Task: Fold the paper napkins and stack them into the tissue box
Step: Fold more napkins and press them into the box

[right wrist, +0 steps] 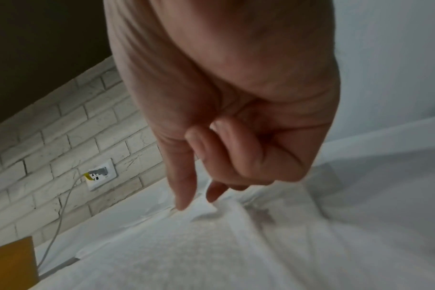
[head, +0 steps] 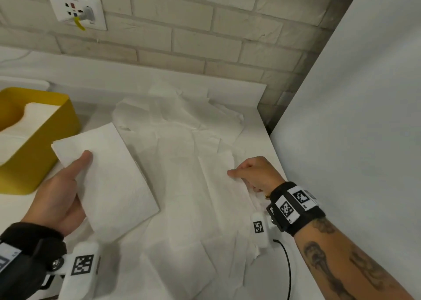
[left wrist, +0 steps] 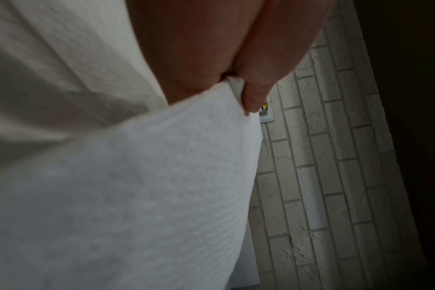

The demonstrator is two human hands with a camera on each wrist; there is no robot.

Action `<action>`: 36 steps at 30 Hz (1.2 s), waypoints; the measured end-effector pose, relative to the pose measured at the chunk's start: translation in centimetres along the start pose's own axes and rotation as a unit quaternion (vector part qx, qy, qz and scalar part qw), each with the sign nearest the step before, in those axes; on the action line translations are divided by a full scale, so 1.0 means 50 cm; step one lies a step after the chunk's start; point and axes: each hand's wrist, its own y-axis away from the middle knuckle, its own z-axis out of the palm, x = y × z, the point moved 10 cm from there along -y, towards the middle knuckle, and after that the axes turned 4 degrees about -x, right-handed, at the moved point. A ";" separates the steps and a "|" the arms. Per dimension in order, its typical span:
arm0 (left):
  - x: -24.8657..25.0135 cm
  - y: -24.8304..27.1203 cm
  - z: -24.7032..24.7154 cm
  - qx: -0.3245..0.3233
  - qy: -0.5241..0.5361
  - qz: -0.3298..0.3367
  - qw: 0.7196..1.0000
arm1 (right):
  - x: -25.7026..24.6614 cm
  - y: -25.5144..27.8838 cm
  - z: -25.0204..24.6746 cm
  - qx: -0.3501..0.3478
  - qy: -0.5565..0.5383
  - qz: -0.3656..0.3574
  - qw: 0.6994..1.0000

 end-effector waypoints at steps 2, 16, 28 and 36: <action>0.004 0.005 -0.001 0.002 -0.003 0.001 1.000 | -0.005 -0.004 0.002 0.003 -0.007 -0.004 1.000; 0.010 0.010 -0.021 0.016 -0.014 0.019 1.000 | -0.035 -0.032 0.008 0.015 0.084 -0.030 0.996; 0.034 0.044 -0.007 0.041 0.004 0.040 0.998 | -0.057 -0.003 -0.023 0.012 -0.075 -0.074 0.994; 0.036 0.054 0.009 0.037 0.005 0.031 0.999 | -0.079 0.008 -0.028 0.044 -0.117 -0.104 0.987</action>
